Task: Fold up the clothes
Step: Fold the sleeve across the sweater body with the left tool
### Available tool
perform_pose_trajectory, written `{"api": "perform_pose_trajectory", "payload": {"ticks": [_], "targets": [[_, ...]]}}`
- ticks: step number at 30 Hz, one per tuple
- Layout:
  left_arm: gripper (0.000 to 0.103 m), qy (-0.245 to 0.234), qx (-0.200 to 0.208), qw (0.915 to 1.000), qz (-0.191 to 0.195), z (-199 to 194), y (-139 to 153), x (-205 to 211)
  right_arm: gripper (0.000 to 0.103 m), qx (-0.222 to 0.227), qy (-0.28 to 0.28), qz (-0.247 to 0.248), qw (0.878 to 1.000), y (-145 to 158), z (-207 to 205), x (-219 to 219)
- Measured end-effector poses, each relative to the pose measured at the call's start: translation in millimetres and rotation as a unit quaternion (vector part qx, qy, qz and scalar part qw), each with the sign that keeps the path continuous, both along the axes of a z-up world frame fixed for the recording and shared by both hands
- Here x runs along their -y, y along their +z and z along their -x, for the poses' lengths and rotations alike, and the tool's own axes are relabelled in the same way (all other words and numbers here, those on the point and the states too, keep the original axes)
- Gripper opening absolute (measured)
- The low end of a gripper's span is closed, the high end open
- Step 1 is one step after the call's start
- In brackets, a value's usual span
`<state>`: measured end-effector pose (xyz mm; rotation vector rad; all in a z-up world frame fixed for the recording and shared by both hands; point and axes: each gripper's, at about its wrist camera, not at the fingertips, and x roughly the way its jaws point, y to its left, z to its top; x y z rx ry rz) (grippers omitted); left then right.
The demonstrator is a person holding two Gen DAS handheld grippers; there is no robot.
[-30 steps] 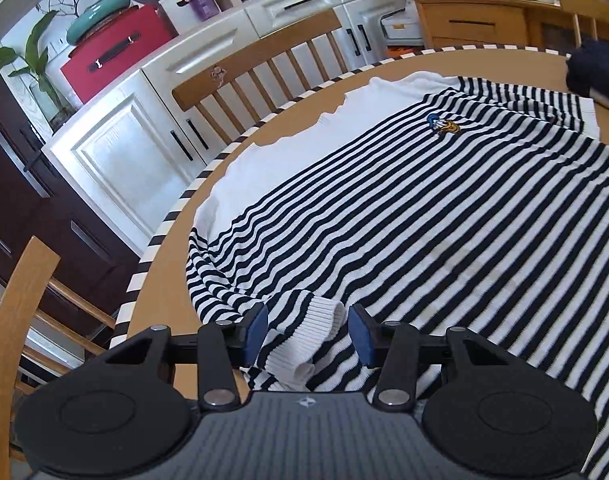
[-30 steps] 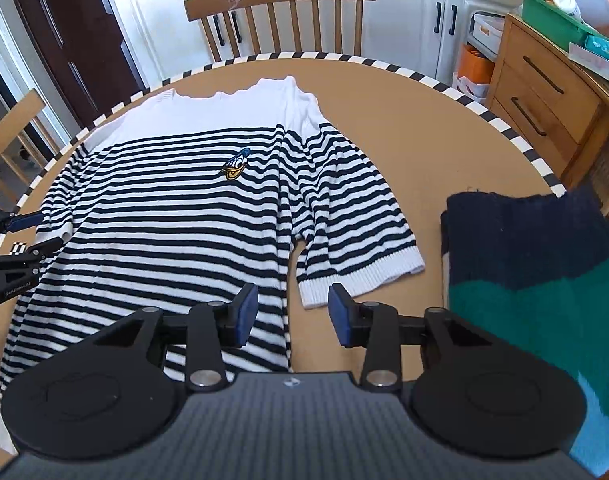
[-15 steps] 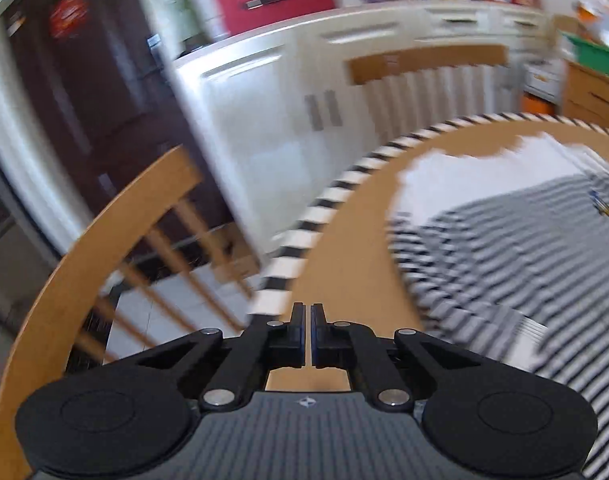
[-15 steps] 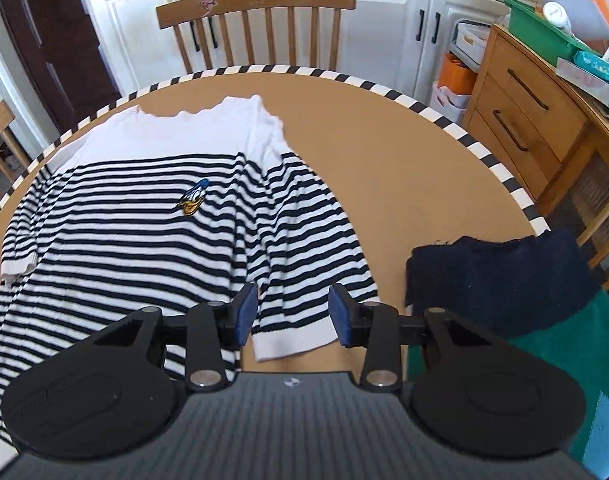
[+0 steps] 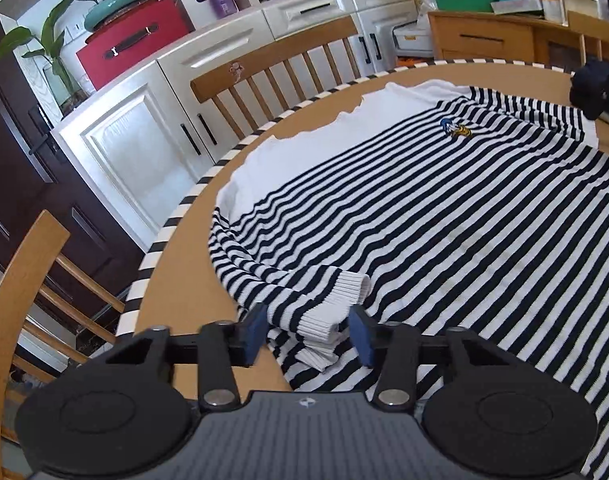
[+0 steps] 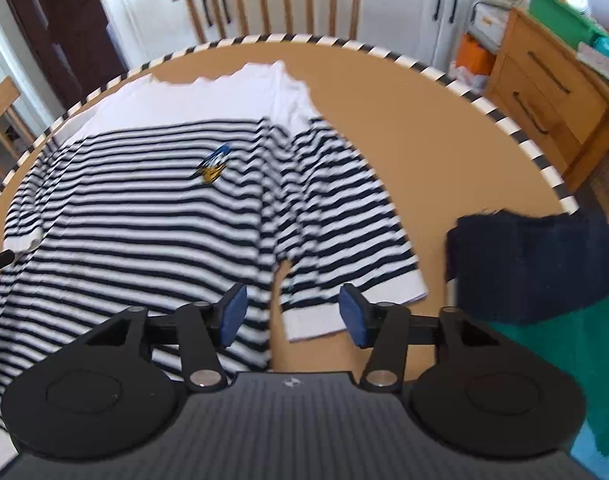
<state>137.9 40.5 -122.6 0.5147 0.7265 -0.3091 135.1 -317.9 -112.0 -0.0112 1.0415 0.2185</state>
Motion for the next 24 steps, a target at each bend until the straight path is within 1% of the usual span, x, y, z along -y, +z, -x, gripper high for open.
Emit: {"api": "perform_pose_trajectory", "payload": {"ticks": [1,3,7,8,10,12,13,15,18,21,24], "targets": [[0.015,0.009,-0.006,0.9999,0.005,-3,-1,-1,0.054,0.007,-0.004,0.0,1.0,1,-1,3],[0.006,0.028,-0.011,0.9994,0.019,-6,0,-5,0.053,0.016,-0.012,-0.004,1.0,-1,-5,12],[0.005,0.071,-0.005,0.9961,0.052,-8,11,-23,0.053,0.026,-0.018,0.015,0.999,-16,-18,22],[0.005,0.09,-0.006,0.994,0.062,-10,12,-33,0.052,0.025,-0.022,0.023,0.999,-21,-22,24],[0.005,0.133,-0.009,0.9877,0.082,-15,14,-58,0.045,0.008,-0.034,0.039,0.999,-32,-31,28],[0.005,0.175,-0.013,0.9792,0.101,-19,17,-82,0.043,-0.009,-0.045,0.045,0.998,-43,-39,32],[0.005,0.196,-0.015,0.9742,0.111,-21,18,-94,0.044,-0.017,-0.05,0.044,0.998,-46,-41,35],[0.005,0.238,-0.019,0.9623,0.13,-25,20,-118,0.045,-0.013,-0.057,0.038,0.998,-45,-42,37],[0.005,0.299,-0.024,0.9405,0.159,-31,23,-155,0.046,-0.004,-0.055,0.039,0.998,-41,-44,39],[0.005,0.359,-0.03,0.9139,0.187,-38,26,-191,0.046,-0.01,-0.05,0.052,0.997,-42,-46,40],[0.005,0.417,-0.035,0.8827,0.213,-44,30,-228,0.046,-0.017,-0.05,0.05,0.997,-45,-48,43]]}}
